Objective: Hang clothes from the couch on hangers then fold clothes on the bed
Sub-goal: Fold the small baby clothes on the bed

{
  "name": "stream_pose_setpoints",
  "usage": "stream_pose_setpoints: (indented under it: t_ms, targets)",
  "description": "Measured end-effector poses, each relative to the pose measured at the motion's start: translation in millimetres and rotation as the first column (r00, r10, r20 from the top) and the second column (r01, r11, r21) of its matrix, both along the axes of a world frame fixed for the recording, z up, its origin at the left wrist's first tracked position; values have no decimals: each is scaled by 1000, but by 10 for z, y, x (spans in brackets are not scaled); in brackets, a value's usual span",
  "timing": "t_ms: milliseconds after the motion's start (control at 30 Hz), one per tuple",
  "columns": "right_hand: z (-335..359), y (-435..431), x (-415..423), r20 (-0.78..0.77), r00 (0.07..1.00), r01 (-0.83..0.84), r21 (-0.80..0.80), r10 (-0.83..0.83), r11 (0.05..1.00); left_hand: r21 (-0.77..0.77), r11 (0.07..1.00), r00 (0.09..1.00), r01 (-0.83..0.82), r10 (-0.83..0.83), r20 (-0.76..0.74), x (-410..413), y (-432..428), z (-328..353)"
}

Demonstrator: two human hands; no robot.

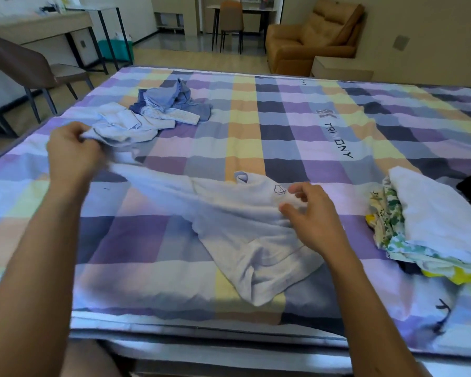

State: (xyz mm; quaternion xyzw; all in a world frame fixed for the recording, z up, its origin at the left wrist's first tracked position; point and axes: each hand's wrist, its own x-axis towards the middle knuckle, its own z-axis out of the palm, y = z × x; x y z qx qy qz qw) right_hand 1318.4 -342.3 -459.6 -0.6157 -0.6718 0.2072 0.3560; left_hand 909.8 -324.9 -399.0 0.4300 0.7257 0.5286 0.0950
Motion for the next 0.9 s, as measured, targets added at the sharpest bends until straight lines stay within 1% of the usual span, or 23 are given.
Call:
stream_pose_setpoints:
  t_ms: [67, 133, 167, 200, 233, 267, 300, 333, 367, 400, 433, 467, 500, 533, 567, 600, 633, 700, 733, 767, 800, 833, 900]
  targets:
    - [-62, 88, -19, 213, 977, 30, -103, -7, 994, -118, 986, 993, -115, 116, 1, -249, 78, -3]
    - [-83, 133, -27, 335, 942, 67, -257, 24, 964, -220, 944, 963, -245, 210, -170, -172, 58, -8]
    - [-59, 126, -47, 336, 941, 67, -298, 39, 952, -195, 946, 940, -258, 199, -279, -37, 15, -18]
    - [-28, 96, -78, 317, 947, 51, -298, 48, 953, -128, 972, 924, -197, 141, -356, 182, -62, -19]
    - [18, 44, -134, 291, 954, 9, -266, 71, 964, -64, 996, 926, -60, 32, -377, 415, -124, -45]
    - [69, -29, -214, 275, 953, -61, -226, 124, 972, -36, 994, 943, 103, -110, -314, 694, -213, -58]
    - [120, -119, -305, 262, 940, -168, -205, 219, 964, -63, 962, 940, 267, -274, -204, 947, -263, -121]
    - [195, -239, -397, 245, 905, -297, -220, 347, 929, -128, 904, 908, 408, -416, -43, 1197, -296, -157]
    - [283, -371, -478, 217, 844, -433, -265, 491, 862, -181, 843, 863, 506, -495, 106, 1401, -279, -233]
    - [363, -491, -533, 178, 767, -544, -329, 616, 772, -243, 797, 833, 553, -525, 175, 1575, -264, -304]
    - [431, -580, -555, 141, 694, -614, -397, 706, 682, -280, 774, 822, 568, -543, 169, 1711, -232, -382]
    - [481, -637, -539, 110, 640, -653, -444, 761, 614, -319, 770, 826, 553, -557, 88, 1830, -229, -440]
    - [521, -657, -501, 84, 614, -676, -459, 785, 577, -358, 781, 824, 512, -564, -51, 1916, -220, -507]
    - [537, -653, -459, 59, 615, -689, -446, 786, 572, -393, 780, 793, 488, -584, -173, 1958, -217, -563]
    - [535, -629, -414, 27, 643, -689, -415, 765, 594, -417, 771, 752, 482, -608, -255, 1986, -213, -606]
    - [501, -582, -360, -14, 695, -674, -359, 719, 645, -443, 750, 715, 491, -637, -287, 1999, -215, -637]
    - [442, -519, -302, -49, 766, -626, -283, 641, 726, -451, 728, 689, 517, -666, -286, 1998, -197, -689]
    - [286, -369, -177, -75, 909, -417, -131, 411, 899, -385, 732, 675, 562, -675, -298, 1983, -184, -754]
    - [203, -295, -119, -71, 950, -310, -93, 304, 946, -304, 747, 700, 591, -662, -267, 1971, -184, -771]
    - [140, -235, -79, -71, 966, -255, -97, 249, 962, -210, 757, 730, 619, -653, -201, 1960, -182, -765]
    - [107, -199, -63, -85, 964, -261, -147, 251, 954, -121, 753, 747, 647, -658, -99, 1939, -180, -735]
    - [67, -154, -54, -156, 942, -322, -188, 296, 928, -47, 733, 734, 679, -679, 21, 1911, -174, -677]
    - [52, -84, -87, -342, 864, -441, -162, 369, 883, 65, 673, 648, 737, -731, 215, 1867, -156, -504]
